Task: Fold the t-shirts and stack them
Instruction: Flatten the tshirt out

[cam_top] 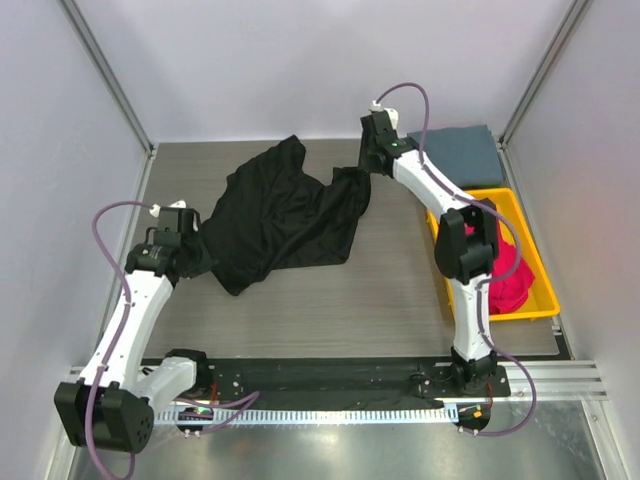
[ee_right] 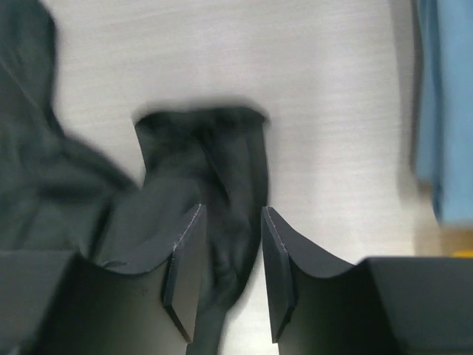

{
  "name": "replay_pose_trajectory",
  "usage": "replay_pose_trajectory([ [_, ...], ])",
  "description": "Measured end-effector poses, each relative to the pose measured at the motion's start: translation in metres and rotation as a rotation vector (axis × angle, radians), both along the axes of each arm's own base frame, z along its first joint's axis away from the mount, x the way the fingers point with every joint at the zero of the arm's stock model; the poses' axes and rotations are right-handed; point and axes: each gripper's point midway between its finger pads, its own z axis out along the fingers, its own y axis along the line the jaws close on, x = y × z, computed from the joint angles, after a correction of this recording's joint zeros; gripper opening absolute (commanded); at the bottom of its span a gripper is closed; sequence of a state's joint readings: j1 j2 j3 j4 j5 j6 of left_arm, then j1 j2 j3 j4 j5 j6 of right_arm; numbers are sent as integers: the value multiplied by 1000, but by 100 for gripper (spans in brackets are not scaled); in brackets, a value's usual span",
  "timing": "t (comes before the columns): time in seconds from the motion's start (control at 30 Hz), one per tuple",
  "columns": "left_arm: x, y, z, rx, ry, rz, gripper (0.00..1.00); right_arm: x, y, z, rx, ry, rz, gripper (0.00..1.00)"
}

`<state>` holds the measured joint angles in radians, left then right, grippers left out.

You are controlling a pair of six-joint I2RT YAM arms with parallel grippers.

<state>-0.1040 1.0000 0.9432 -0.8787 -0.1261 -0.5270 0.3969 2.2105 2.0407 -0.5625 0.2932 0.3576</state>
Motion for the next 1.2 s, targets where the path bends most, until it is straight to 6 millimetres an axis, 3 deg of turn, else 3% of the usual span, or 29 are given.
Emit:
replay_pose_trajectory([
  [0.1, 0, -14, -18, -67, 44, -31, 0, -41, -9, -6, -17, 74, 30, 41],
  [0.2, 3, -24, -27, -113, 70, -61, 0, -85, 1, -10, -45, 121, 117, 41],
  [0.37, 11, -35, -35, -158, 78, -95, 0, -131, 63, -19, -97, 128, 343, 41],
  [0.5, 11, -37, -39, -169, 78, -104, 0, -162, 110, -38, -147, 142, 506, 41],
  [0.63, 12, -40, -38, -181, 72, -113, 0, -174, 133, -71, -180, 166, 613, 42],
  [0.83, 12, -41, -39, -184, 70, -119, 0, -180, 129, -124, -245, 254, 676, 44],
  [1.0, 12, -42, -39, -188, 72, -122, 0, -175, 129, -122, -285, 222, 695, 44],
  [1.1, 12, -42, -39, -190, 72, -124, 0, -174, 129, -123, -308, 209, 701, 39],
  [1.13, 12, -42, -39, -190, 72, -124, 0, -174, 128, -123, -312, 206, 701, 36],
  [1.17, 12, -42, -39, -190, 72, -124, 0, -173, 128, -124, -318, 201, 699, 25],
  [1.2, 12, -42, -39, -190, 72, -124, 0, -173, 127, -124, -323, 196, 698, 20],
])
